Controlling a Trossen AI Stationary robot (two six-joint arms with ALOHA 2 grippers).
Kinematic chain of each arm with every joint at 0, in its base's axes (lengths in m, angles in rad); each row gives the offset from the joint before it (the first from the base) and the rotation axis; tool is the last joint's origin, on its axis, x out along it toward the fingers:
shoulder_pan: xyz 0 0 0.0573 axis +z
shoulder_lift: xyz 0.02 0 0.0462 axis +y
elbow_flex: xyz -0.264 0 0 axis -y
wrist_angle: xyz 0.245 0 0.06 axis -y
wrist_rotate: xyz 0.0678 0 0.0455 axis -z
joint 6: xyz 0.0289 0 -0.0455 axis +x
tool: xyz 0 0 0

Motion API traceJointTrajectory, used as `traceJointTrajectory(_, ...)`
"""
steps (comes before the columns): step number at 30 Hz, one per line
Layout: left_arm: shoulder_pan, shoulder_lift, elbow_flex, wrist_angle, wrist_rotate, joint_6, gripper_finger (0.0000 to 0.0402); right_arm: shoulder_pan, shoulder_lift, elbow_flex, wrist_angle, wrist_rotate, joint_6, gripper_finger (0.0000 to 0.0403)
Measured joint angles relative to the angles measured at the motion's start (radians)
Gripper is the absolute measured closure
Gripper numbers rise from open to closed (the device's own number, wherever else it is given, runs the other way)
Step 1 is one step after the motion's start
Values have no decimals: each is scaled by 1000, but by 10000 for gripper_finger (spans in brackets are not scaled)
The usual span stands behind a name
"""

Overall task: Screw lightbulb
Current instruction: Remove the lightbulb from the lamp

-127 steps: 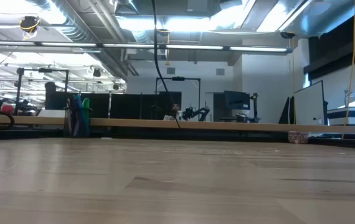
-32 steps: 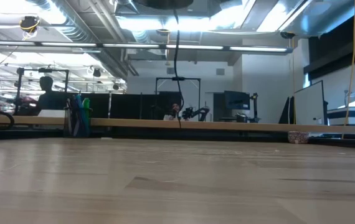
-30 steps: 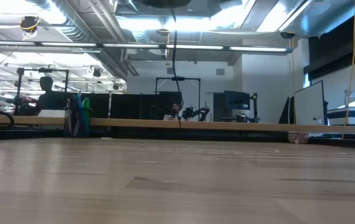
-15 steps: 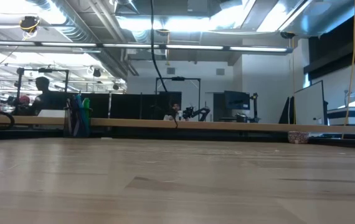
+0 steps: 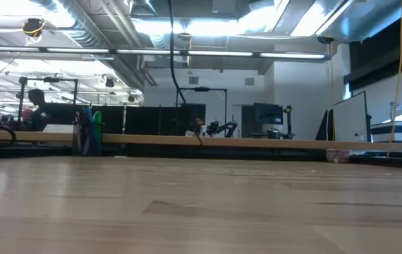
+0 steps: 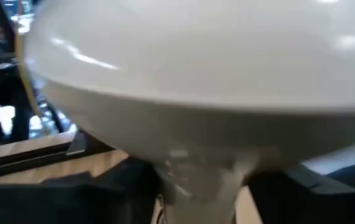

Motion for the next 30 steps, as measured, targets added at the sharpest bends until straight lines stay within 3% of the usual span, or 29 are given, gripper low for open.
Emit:
traceJointTrajectory(4,0,0,0,0,-123,10,264,2,0,0,-6,173,-7,224)
traceJointTrajectory(9,-6,16,1,22,-388,-31,265,6,0,0,-19,432,10,224)
traceJointTrajectory(12,-11,44,3,62,-489,-59,265,7,0,0,-32,516,25,224)
traceJointTrajectory(16,-13,63,3,90,-513,-77,256,7,0,-1,-34,510,30,224)
traceJointTrajectory(23,-36,48,-1,67,-489,-60,128,5,-2,0,-22,474,9,224)
traceJointTrajectory(30,-82,-35,-1,-8,-488,-8,87,5,-12,0,-19,391,-14,224)
